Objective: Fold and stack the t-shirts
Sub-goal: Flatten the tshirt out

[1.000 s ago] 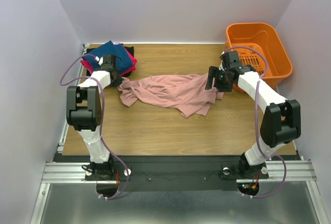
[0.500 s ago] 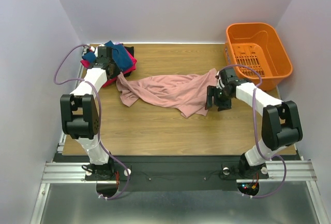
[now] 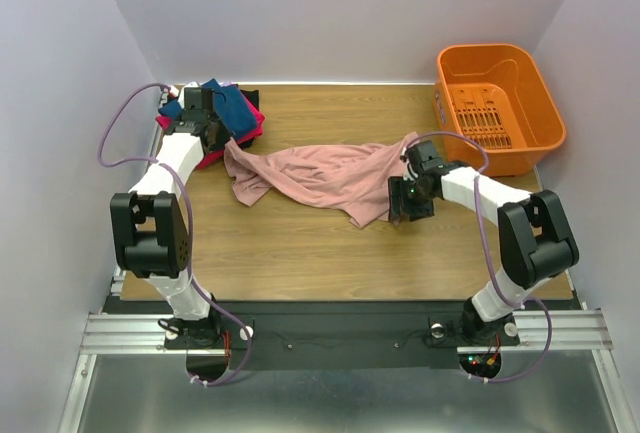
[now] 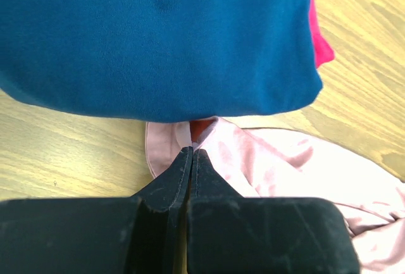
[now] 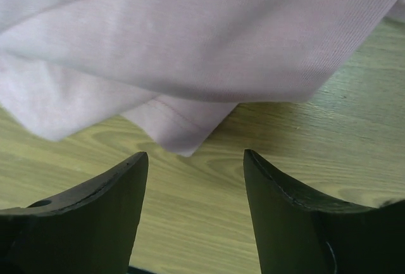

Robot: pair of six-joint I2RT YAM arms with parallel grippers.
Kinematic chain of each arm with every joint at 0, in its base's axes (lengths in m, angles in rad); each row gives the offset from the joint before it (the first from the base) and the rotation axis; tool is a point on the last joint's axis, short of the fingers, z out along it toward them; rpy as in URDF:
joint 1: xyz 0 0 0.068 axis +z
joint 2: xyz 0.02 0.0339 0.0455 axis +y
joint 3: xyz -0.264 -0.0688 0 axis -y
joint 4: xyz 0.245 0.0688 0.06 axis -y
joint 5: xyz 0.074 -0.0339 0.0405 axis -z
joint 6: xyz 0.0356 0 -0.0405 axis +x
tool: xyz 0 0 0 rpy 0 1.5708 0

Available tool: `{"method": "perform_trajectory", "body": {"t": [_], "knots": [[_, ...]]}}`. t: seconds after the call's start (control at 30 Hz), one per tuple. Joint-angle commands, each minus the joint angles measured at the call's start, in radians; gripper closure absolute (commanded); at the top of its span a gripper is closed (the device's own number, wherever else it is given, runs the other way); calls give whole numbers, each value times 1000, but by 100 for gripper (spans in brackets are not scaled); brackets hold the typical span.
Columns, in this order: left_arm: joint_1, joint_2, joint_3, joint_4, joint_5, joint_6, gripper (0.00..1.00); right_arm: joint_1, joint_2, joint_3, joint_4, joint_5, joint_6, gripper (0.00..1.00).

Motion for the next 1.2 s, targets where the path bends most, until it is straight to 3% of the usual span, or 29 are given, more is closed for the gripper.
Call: {"method": "perform_trajectory", "body": {"t": [0.0,1.17], "knots": [[-2,-72,-17,2,-4,4,100,20,20,-23,69,89,6,34],[-2,-109,-63,3,5,15,100,155,71,-11,204,218,-20,46]]}}
